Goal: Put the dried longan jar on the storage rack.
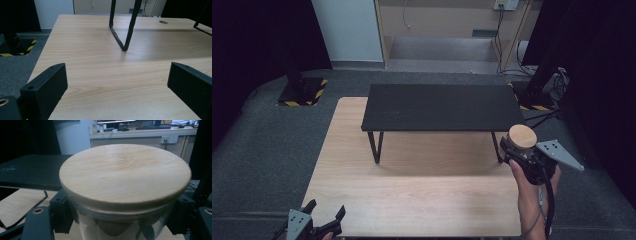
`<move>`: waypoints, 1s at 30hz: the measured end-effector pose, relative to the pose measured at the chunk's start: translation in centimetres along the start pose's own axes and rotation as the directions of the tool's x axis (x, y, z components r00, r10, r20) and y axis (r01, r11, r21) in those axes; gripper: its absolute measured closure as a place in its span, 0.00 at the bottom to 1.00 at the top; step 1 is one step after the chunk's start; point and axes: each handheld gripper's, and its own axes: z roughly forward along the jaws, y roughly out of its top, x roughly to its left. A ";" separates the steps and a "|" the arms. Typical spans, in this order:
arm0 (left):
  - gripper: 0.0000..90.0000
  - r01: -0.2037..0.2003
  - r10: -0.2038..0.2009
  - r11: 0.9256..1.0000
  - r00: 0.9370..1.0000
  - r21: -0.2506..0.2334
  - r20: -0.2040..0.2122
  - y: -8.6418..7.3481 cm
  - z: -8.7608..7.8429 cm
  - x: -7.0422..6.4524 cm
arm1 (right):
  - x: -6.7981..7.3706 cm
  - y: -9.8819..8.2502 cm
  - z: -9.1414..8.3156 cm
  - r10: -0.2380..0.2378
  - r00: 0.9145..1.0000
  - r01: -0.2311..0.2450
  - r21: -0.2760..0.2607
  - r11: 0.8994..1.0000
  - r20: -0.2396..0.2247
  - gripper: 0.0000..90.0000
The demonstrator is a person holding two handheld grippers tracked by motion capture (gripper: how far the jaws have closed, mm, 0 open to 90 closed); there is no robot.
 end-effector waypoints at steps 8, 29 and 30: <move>0.02 0.006 -0.006 1.000 1.000 -0.002 -0.005 -0.1 0.0 0.2 | -0.1 2.4 1.7 -0.009 1.000 0.009 -0.007 1.000 -0.007 0.28; 0.02 0.010 -0.010 1.000 1.000 0.002 -0.008 -0.2 0.2 0.5 | 0.1 6.0 6.8 -0.046 0.999 0.046 0.033 0.998 -0.012 0.28; 0.02 0.010 -0.010 1.000 1.000 0.002 -0.008 -0.2 0.2 0.5 | 0.1 6.1 7.1 -0.047 0.999 0.048 0.033 0.998 -0.012 0.28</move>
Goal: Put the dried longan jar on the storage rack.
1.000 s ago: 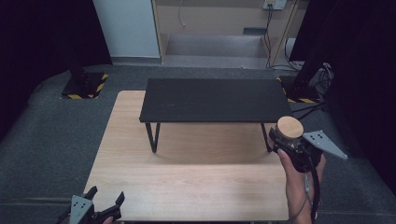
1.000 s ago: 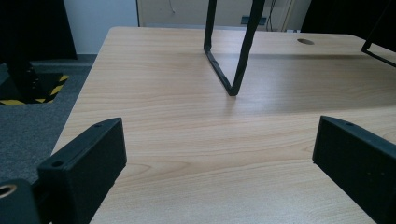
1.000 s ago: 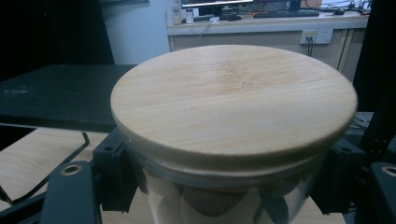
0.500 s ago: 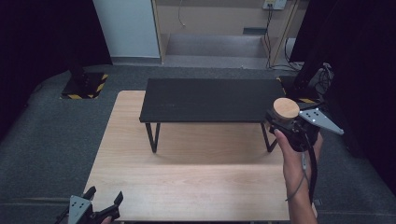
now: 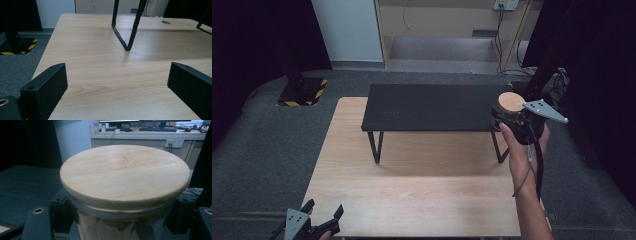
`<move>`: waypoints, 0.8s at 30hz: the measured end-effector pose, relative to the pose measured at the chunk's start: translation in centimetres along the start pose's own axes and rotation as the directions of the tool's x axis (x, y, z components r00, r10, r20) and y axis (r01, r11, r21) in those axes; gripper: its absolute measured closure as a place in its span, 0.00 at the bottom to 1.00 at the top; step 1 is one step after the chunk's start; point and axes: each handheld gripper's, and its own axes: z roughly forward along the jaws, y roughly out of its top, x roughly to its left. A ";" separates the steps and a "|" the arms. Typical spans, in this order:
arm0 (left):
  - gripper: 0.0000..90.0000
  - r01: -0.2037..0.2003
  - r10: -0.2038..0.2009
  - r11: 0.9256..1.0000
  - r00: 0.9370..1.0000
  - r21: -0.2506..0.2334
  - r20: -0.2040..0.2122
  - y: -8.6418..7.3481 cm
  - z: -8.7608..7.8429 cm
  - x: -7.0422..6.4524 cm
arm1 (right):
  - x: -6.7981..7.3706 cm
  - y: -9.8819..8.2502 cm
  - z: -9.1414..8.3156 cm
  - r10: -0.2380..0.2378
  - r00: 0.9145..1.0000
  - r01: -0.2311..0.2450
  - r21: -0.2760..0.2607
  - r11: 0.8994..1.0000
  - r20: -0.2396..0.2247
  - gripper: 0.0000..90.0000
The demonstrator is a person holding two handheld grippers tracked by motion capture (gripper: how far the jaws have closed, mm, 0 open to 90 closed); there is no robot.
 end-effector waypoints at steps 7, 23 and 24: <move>0.02 -0.004 0.004 1.000 1.000 0.004 -0.002 0.0 0.0 -0.1 | -0.4 0.2 1.7 0.011 1.000 -0.011 0.016 1.000 0.008 0.28; 0.02 -0.001 0.001 1.000 1.000 0.004 -0.013 0.1 0.1 0.0 | -1.2 0.0 4.8 0.015 0.999 -0.016 0.048 0.999 0.029 0.28; 0.02 0.000 0.000 1.000 1.000 0.003 -0.013 0.1 0.0 0.0 | -1.2 0.0 5.0 0.014 0.999 -0.015 0.052 0.999 0.032 0.28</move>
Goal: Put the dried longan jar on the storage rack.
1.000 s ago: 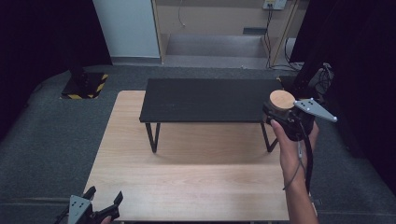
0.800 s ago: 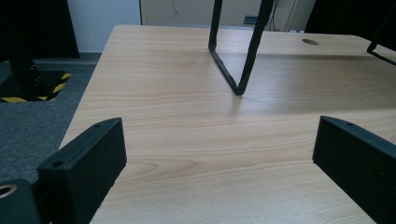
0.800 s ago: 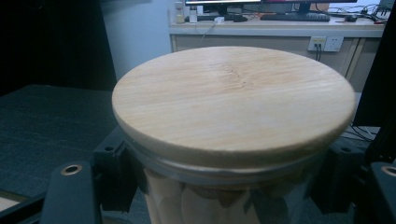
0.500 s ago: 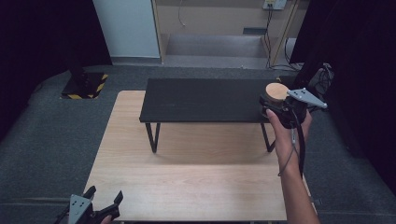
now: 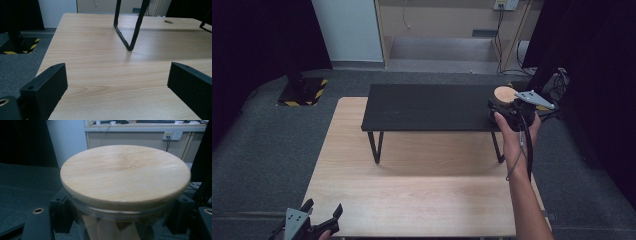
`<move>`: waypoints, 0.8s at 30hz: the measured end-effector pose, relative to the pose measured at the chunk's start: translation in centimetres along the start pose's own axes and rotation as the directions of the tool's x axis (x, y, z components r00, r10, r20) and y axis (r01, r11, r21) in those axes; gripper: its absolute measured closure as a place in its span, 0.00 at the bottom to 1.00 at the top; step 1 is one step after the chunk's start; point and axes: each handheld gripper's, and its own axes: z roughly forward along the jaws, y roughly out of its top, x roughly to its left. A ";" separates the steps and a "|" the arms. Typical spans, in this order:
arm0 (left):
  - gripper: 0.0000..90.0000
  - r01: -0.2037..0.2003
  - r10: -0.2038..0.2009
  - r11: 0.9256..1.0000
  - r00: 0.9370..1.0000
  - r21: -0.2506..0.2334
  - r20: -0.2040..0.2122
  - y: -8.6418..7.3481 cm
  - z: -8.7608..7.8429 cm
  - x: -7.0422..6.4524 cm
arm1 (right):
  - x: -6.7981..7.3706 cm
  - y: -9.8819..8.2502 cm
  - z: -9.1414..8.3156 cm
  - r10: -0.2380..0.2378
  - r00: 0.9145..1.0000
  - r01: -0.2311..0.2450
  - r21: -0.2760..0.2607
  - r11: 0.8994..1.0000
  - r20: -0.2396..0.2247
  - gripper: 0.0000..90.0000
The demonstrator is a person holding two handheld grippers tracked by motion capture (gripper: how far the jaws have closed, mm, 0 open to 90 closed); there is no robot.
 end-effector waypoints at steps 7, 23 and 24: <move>0.02 0.003 -0.003 1.000 1.000 -0.001 0.001 0.0 0.0 0.1 | -0.1 0.1 0.6 -0.008 1.000 0.007 0.019 1.000 0.014 0.28; 0.02 0.004 -0.004 1.000 1.000 0.000 -0.003 0.0 0.1 0.2 | -0.4 0.0 1.4 -0.009 1.000 0.008 0.026 1.000 0.022 0.28; 0.02 0.004 -0.004 1.000 1.000 -0.001 -0.002 0.0 0.1 0.2 | -0.4 0.0 1.4 -0.008 1.000 0.008 0.026 1.000 0.021 0.28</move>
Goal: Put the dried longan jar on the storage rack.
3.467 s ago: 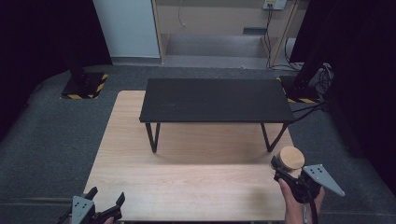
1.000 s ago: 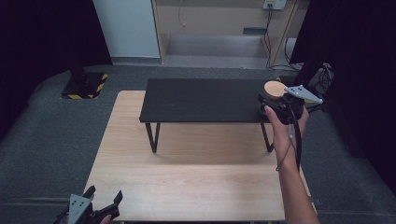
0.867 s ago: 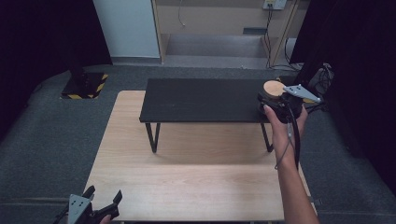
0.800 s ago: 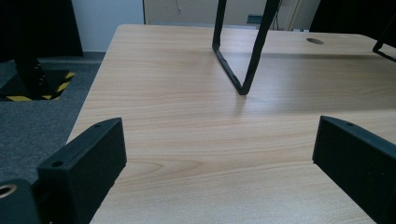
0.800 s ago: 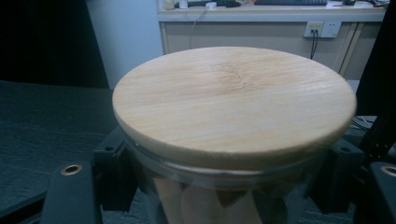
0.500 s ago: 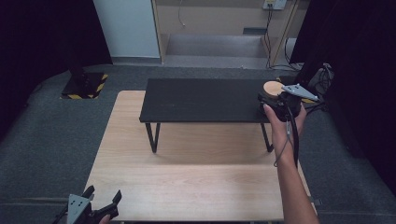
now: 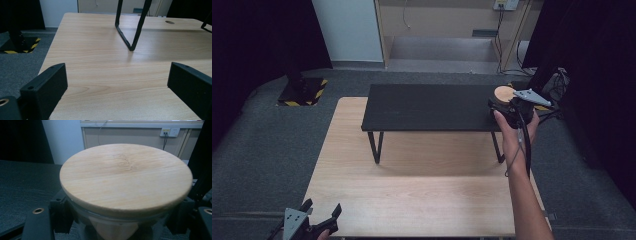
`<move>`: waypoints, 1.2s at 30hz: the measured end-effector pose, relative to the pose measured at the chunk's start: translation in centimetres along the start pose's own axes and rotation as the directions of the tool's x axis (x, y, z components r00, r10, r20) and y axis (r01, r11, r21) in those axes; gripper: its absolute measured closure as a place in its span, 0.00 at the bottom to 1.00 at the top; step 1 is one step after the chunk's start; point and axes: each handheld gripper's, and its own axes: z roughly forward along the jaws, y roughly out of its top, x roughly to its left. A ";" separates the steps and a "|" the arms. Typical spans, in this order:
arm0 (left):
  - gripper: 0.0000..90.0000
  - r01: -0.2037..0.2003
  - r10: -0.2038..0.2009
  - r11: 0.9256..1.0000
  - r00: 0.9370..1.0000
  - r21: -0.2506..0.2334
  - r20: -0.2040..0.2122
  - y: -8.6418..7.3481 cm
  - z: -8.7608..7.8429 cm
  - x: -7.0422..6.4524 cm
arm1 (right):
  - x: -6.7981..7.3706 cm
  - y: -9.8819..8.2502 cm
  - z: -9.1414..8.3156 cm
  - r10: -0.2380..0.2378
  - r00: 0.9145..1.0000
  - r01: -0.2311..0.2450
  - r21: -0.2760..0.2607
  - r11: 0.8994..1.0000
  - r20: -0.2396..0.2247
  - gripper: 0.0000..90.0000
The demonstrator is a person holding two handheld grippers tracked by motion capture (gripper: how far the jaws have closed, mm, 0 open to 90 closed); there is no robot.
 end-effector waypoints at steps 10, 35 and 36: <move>0.02 -0.002 0.002 1.000 1.000 0.004 0.006 0.0 0.1 -0.1 | -0.1 -0.2 0.2 -0.005 1.000 0.005 0.007 1.000 -0.012 0.01; 0.02 -0.003 0.003 1.000 1.000 0.001 0.014 0.0 0.1 -0.1 | 0.8 -4.2 -4.5 -0.005 1.000 0.005 -0.083 0.997 0.001 0.01; 0.02 -0.003 0.003 1.000 1.000 0.001 0.014 0.0 0.1 -0.1 | 0.8 -4.7 -4.8 -0.002 1.000 0.002 -0.085 0.996 0.004 0.01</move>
